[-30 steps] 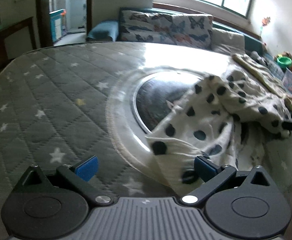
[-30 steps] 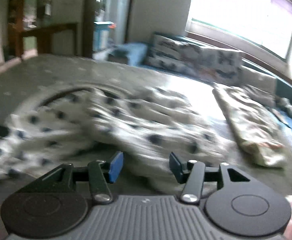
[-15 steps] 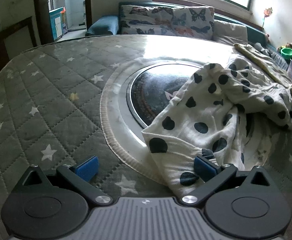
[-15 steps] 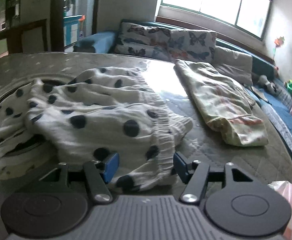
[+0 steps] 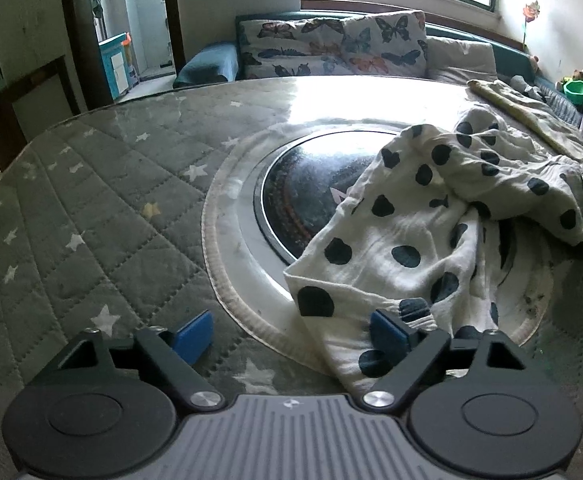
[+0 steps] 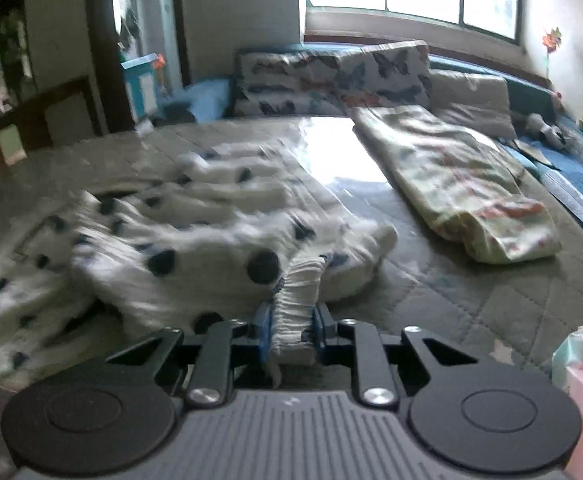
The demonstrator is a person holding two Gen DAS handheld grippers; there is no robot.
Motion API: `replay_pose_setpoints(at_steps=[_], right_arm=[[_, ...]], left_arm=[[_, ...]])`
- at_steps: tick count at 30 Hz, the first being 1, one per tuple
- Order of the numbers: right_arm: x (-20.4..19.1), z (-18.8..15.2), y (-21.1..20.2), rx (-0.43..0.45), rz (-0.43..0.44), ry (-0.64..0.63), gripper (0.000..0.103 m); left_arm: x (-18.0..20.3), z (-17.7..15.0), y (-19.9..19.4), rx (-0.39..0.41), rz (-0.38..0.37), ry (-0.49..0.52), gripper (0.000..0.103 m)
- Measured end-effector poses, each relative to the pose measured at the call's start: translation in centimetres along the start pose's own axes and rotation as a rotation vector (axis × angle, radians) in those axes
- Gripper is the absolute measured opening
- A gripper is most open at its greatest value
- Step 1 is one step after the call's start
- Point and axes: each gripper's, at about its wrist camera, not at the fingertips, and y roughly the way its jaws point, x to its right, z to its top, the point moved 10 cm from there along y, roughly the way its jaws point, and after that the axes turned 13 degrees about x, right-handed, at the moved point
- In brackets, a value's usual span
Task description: Fold clothes
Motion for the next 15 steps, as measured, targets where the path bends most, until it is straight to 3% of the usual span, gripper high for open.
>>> replay_pose_setpoints(at_steps=[6,9,15], right_arm=[[-5.4,3.9,-5.0,0.126,0.193,0.040,0.019],[-10.5,6.0,-7.7,0.177,0.336,0.016,0.019],[-19.6,7.5,-10.4,0.197,0.573,-0.036,0.019]], left_arm=[[-0.1,0.9,-1.1,0.048,-0.027,0.011,0.087],[0.7,1.6,-2.2,0.091,-0.063,0.041,0.092],[2.9,1.9,-4.1,0.167,-0.146,0.095,0.101]])
